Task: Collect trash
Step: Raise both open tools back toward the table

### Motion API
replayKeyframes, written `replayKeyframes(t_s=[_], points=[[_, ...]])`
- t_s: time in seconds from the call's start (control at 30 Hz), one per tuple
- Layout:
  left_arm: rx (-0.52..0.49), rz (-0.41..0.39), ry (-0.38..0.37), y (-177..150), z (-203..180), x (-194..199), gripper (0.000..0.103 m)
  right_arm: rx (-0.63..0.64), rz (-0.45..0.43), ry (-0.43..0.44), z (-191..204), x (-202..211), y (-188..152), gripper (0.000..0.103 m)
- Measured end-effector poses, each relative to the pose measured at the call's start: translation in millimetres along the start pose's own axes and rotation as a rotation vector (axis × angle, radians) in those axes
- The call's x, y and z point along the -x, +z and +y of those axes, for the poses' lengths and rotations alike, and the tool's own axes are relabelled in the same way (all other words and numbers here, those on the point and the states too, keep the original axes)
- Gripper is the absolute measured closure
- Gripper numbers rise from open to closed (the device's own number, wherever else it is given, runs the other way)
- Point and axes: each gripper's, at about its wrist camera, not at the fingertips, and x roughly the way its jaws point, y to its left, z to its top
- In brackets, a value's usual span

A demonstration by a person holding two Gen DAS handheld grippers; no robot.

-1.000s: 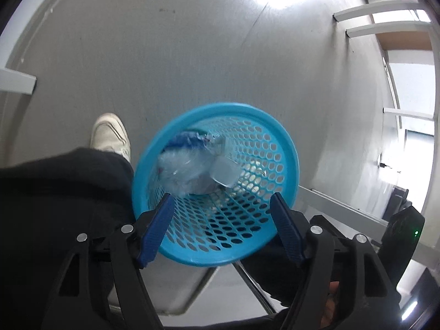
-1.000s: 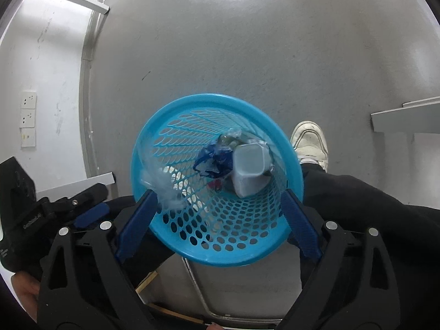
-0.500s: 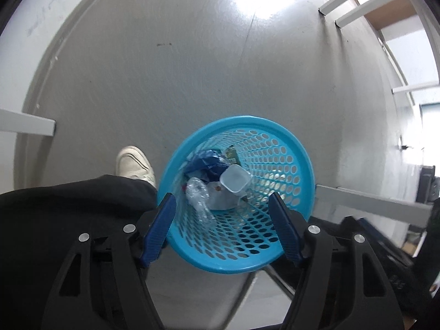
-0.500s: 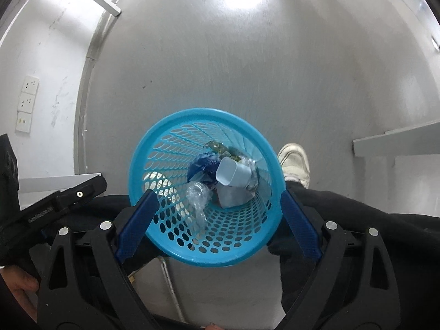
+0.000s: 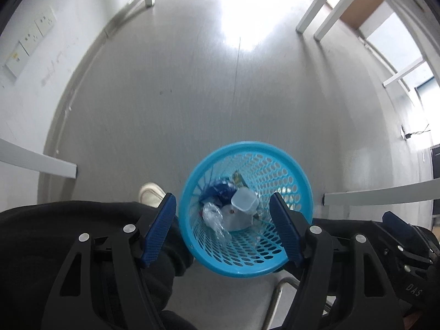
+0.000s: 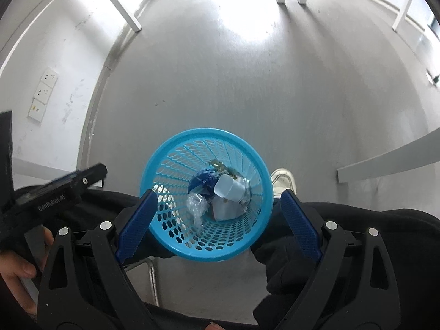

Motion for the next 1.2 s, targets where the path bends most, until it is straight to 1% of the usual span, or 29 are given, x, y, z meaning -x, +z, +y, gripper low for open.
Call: replayKeyframes(t_s=[0.13, 0.23, 0.33, 0.5, 0.57, 0.63, 0.7, 0.73, 0.8, 0.87, 0.93, 1.0, 1.13, 1.2], points=[[-0.037, -0.044, -0.023, -10.4, -2.8, 21.6, 0.033, 0.040, -0.048, 0.012, 6.3, 23.9, -12.5, 0.016], [-0.071, -0.081, -0.025, -20.4, -7.0, 35.4, 0.031, 0.061, -0.091, 0.020, 8.6, 44.1, -23.3, 0.016], [-0.099, -0.110, -0.027, -30.4, -10.5, 47.4, 0.030, 0.072, -0.097, 0.030, 9.2, 55.2, -33.3, 0.016], [-0.124, -0.146, -0.042, -49.3, -11.5, 70.9, 0.029, 0.104, -0.143, 0.023, 14.3, 79.3, -49.2, 0.016], [-0.135, -0.157, -0.045, -57.7, -11.9, 80.0, 0.029, 0.112, -0.155, 0.035, 15.6, 89.7, -53.8, 0.016], [-0.165, -0.169, -0.030, -68.0, -15.0, 91.6, 0.029, 0.115, -0.175, 0.047, 15.1, 104.1, -60.6, 0.016], [-0.203, -0.185, -0.027, -77.8, -19.2, 104.7, 0.029, 0.128, -0.171, 0.051, 15.8, 114.6, -68.1, 0.016], [-0.221, -0.194, -0.036, -83.5, -20.3, 112.8, 0.029, 0.137, -0.172, 0.043, 16.3, 119.7, -71.7, 0.016], [-0.235, -0.198, -0.079, -93.1, -18.6, 127.0, 0.026, 0.147, -0.189, 0.042, 16.8, 132.2, -80.1, 0.016], [-0.248, -0.213, -0.092, -102.4, -16.4, 142.3, 0.026, 0.154, -0.212, 0.055, 18.1, 146.8, -87.7, 0.016], [-0.271, -0.247, -0.099, -111.2, -17.0, 159.2, 0.026, 0.161, -0.245, 0.066, 19.6, 163.4, -93.6, 0.016], [-0.295, -0.286, -0.097, -117.0, -19.8, 175.2, 0.023, 0.169, -0.281, 0.076, 22.1, 180.0, -99.2, 0.016], [-0.347, -0.394, -0.055, -132.1, -25.7, 216.3, 0.019, 0.201, -0.352, 0.111, 25.7, 216.8, -107.7, 0.016], [-0.372, -0.437, -0.049, -138.8, -27.2, 232.8, 0.016, 0.228, -0.404, 0.103, 28.3, 236.8, -110.3, 0.016]])
